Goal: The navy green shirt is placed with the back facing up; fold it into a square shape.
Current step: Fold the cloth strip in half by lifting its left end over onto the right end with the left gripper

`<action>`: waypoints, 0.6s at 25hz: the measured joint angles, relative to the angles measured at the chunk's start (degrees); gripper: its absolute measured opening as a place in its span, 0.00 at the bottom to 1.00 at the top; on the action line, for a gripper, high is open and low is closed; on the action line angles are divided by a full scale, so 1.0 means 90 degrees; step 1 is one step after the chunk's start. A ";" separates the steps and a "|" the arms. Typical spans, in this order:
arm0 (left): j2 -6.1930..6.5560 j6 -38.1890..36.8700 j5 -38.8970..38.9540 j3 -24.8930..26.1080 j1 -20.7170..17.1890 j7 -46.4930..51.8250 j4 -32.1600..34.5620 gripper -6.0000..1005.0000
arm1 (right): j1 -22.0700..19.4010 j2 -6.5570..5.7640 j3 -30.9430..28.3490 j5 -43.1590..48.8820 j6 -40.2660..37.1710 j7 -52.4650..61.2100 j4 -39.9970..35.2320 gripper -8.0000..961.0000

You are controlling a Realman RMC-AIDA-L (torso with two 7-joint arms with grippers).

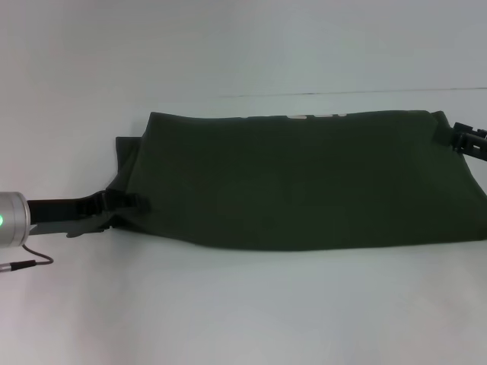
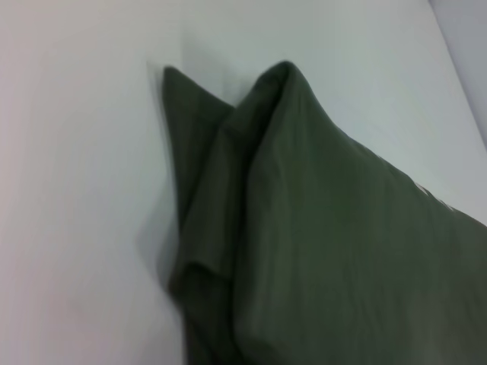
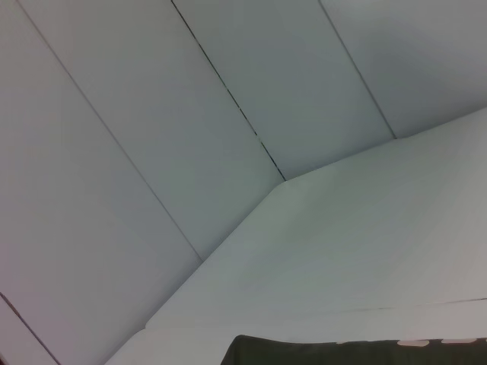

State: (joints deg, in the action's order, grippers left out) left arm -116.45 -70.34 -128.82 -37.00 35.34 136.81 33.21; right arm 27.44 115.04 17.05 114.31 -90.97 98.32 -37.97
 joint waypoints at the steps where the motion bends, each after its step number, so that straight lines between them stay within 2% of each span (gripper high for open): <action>1: -0.0003 0.0038 -0.0006 0.0000 -0.0001 -0.0025 0.0000 0.80 | 0.0006 0.0000 0.0000 -0.0001 0.0007 -0.0002 0.0000 0.94; 3: -0.0008 0.0085 -0.0024 0.0000 -0.0006 -0.0030 -0.0002 0.80 | 0.0015 0.0000 0.0000 0.0004 0.0021 -0.0003 0.0000 0.94; 14: -0.0022 0.0201 -0.0025 -0.0038 -0.0060 -0.0038 -0.0010 0.36 | 0.0037 0.0010 0.0000 0.0015 0.0041 -0.0019 0.0001 0.94; 15: -0.0022 0.0195 -0.0013 -0.0031 -0.0069 -0.0039 -0.0009 0.28 | 0.0034 0.0010 0.0000 0.0016 0.0043 -0.0021 0.0000 0.94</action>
State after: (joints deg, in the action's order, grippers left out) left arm -116.64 -68.59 -128.94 -37.29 34.72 136.46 33.13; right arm 27.75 115.12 17.05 114.45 -90.59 98.14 -37.97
